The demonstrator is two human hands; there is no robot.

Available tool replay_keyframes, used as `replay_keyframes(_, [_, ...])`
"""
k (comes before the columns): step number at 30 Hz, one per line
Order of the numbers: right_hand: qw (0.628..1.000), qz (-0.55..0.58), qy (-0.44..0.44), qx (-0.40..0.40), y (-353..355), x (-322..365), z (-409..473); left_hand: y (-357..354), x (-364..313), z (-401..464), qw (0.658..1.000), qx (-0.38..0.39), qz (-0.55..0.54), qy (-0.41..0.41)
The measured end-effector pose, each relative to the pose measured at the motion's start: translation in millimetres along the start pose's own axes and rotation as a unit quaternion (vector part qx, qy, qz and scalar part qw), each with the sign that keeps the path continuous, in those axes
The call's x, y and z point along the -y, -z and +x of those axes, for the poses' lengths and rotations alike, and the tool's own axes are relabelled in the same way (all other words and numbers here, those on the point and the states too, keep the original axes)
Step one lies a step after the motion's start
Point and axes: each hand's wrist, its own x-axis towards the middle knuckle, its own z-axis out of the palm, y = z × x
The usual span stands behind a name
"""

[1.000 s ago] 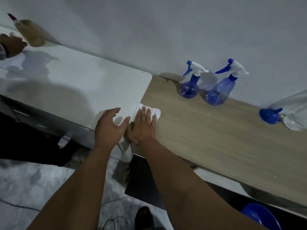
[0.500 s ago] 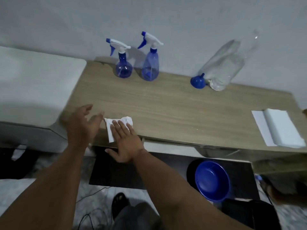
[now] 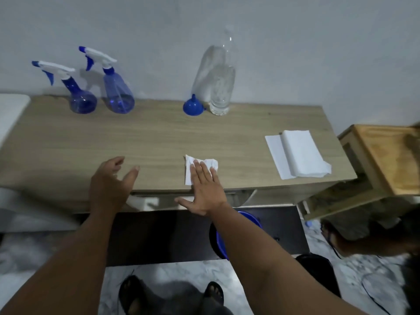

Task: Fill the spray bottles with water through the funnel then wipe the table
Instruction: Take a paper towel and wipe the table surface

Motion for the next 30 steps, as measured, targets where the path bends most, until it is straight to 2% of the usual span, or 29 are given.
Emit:
replay_keyframes(5, [0.999,-0.006,-0.035,-0.017,0,-57,-32,-23,-35,-12,1.0,0.007,-0.023,-0.018])
replay_keyframes(10, [0.995,-0.052,-0.075,0.036,9,-97,-58,-37,-53,-18,0.997,0.021,-0.073,-0.014])
replay_keyframes(14, [0.986,-0.061,-0.142,0.06,25,-122,-84,-44,-69,-18,0.995,0.054,-0.09,-0.003])
replay_keyframes(17, [0.977,0.008,-0.208,0.036,45,-134,-114,-48,-87,-15,0.991,0.094,-0.097,-0.018])
replay_keyframes(19, [0.947,0.114,-0.297,-0.038,61,-133,-130,-51,-108,-14,0.987,0.116,-0.106,-0.026])
replay_keyframes(20, [0.911,0.185,-0.356,-0.093,70,-130,-137,-54,-121,-15,0.985,0.131,-0.107,-0.03])
replay_keyframes(21, [0.856,0.272,-0.413,-0.15,82,-126,-144,-56,-138,-17,0.982,0.153,-0.105,-0.036])
replay_keyframes(23, [0.721,0.449,-0.471,-0.237,106,-120,-159,-63,-172,-24,0.968,0.217,-0.116,-0.051])
replay_keyframes(25, [0.589,0.59,-0.481,-0.272,130,-116,-180,-75,-203,-34,0.942,0.29,-0.155,-0.063])
replay_keyframes(27, [0.463,0.711,-0.46,-0.26,151,-117,-205,-85,-235,-49,0.908,0.375,-0.175,-0.061])
replay_keyframes(28, [0.42,0.747,-0.449,-0.252,157,-119,-219,-89,-252,-59,0.888,0.416,-0.186,-0.058])
replay_keyframes(30, [0.384,0.773,-0.443,-0.242,165,-122,-251,-96,-285,-84,0.845,0.494,-0.199,-0.057])
